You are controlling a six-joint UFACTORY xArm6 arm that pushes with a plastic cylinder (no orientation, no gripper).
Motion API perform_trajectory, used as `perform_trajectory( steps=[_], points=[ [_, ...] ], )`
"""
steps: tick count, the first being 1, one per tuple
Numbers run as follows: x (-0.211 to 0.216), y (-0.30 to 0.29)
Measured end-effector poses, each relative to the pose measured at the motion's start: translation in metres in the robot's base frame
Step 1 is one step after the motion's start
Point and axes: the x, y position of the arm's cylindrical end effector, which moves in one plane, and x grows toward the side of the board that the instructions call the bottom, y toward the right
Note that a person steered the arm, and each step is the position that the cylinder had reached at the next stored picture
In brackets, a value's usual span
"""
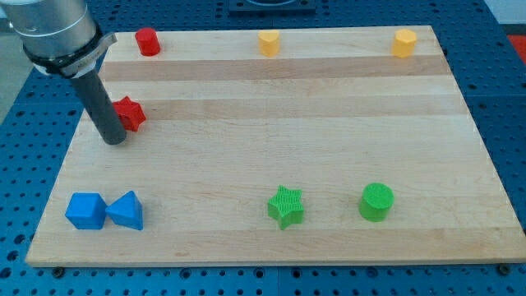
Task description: Slide the blue triangle to the center right of the board
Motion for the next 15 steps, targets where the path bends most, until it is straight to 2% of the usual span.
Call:
perform_trajectory(
  steps=[1,3,5,6,8,9,15],
  points=[
    [0.025,-0.007],
    [0.056,-0.065],
    [0.142,-0.067],
    [0.169,-0.055],
    [0.167,0.019],
    [0.159,0.036],
    [0.045,0.062]
  ],
)
